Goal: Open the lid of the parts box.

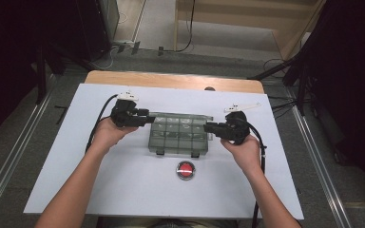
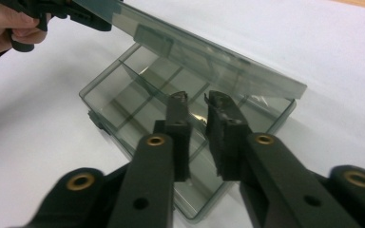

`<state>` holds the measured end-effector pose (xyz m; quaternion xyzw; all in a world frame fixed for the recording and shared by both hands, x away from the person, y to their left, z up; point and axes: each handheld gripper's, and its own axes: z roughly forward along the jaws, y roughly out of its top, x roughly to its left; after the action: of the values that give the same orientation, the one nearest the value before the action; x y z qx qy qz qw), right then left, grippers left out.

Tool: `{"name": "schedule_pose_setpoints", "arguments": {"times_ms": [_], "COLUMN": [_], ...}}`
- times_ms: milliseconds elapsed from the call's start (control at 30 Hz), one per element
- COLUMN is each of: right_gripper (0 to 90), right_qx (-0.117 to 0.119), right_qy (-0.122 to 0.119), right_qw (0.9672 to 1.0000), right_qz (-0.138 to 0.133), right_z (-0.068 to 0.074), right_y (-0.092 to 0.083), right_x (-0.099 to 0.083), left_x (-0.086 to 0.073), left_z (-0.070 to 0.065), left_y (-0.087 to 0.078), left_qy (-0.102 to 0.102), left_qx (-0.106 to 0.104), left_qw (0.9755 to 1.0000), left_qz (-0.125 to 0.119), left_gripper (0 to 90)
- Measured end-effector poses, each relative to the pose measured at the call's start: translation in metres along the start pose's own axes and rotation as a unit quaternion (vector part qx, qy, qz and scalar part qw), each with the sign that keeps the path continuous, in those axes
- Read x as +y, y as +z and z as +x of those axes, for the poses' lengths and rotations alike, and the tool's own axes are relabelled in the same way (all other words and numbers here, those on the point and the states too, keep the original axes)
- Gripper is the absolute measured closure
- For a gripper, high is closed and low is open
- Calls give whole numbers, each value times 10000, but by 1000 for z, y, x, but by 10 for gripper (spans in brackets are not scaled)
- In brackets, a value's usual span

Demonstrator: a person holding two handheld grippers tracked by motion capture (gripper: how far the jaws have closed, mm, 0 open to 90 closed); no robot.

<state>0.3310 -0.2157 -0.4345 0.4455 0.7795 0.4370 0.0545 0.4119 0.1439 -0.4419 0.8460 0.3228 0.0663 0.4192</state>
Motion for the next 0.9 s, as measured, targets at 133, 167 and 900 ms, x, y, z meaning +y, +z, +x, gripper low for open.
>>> {"name": "schedule_pose_setpoints", "arguments": {"times_ms": [133, 167, 900], "right_gripper": [674, 651, 447], "right_qx": [-13, -15, -260], "right_qy": [-32, -37, -205], "right_qw": [9999, 9998, 9972], "right_qz": [-144, -170, -664], "right_z": [-5, -7, -37], "right_y": [0, 0, 33], "right_x": [-7, -8, -11], "left_x": [0, 0, 0], "left_z": [0, 0, -2], "left_y": [-1, -1, 6], "left_qy": [-16, -20, 20], "left_qx": [-3, -15, 11], "left_qw": [10000, 10000, 10000], "left_qz": [-8, -10, -41], "left_gripper": [531, 531, 529]}}
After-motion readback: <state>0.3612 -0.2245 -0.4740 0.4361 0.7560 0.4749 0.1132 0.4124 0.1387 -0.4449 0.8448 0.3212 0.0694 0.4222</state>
